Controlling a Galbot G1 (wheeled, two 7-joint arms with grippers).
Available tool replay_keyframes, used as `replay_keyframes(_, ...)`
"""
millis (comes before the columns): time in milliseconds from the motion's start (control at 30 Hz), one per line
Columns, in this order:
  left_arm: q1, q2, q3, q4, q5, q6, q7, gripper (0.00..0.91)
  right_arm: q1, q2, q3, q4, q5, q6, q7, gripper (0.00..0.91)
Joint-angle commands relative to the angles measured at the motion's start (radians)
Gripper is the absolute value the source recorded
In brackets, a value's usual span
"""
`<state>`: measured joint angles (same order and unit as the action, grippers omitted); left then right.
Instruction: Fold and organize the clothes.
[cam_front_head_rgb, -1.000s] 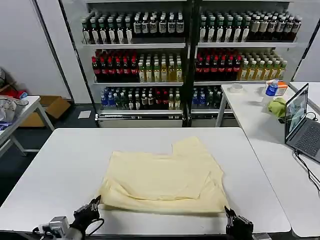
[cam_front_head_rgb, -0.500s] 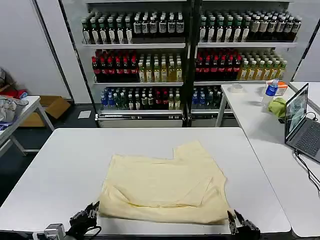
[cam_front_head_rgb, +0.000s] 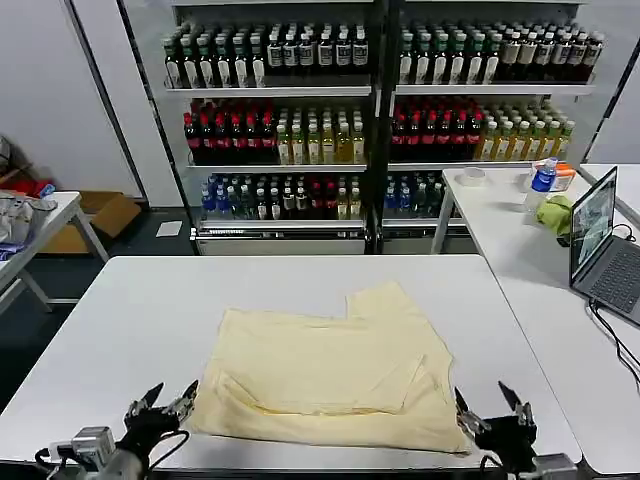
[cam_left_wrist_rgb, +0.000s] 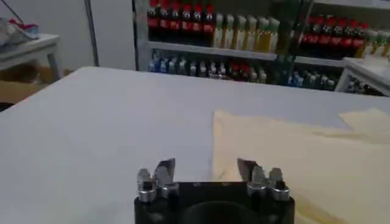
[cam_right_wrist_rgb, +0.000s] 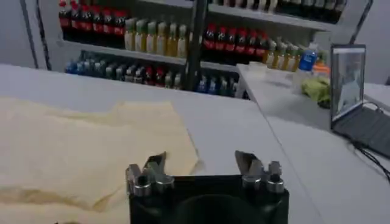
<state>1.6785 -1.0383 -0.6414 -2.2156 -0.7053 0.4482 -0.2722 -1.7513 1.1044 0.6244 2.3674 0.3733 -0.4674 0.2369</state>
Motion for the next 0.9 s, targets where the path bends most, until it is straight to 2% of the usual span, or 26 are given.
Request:
replay_keyframes(33,-0.211,0.094,0.039,0.114,-0.033,0.001,-0.011,0.907,0.199,-0.012,-0.05,-0.099,0.05,-0.01,0.008,0.907)
replay_keyframes(333,-0.46,0.115,0.171,0.292,-0.038,0.011,-0.016,0.907,0.546,0.03,-0.254,-0.345,0.05,-0.056,0.03,0.907)
replay_keyframes(500,-0.568,0.109,0.266,0.384,-0.038,0.061,-0.032,0.907,0.737,0.053,-0.351,-0.511,0.048,-0.088,0.05,0.907)
replay_keyframes(667,-0.665,0.095,0.348,0.482,-0.033,0.077,-0.038,0.907,0.903,0.077,-0.415,-0.645,0.054,-0.11,0.059,0.907)
replay_keyframes(900,-0.793,0.072,0.448,0.617,-0.012,0.096,-0.04,0.907,1.029,0.113,-0.472,-0.827,0.095,-0.11,0.064,0.907)
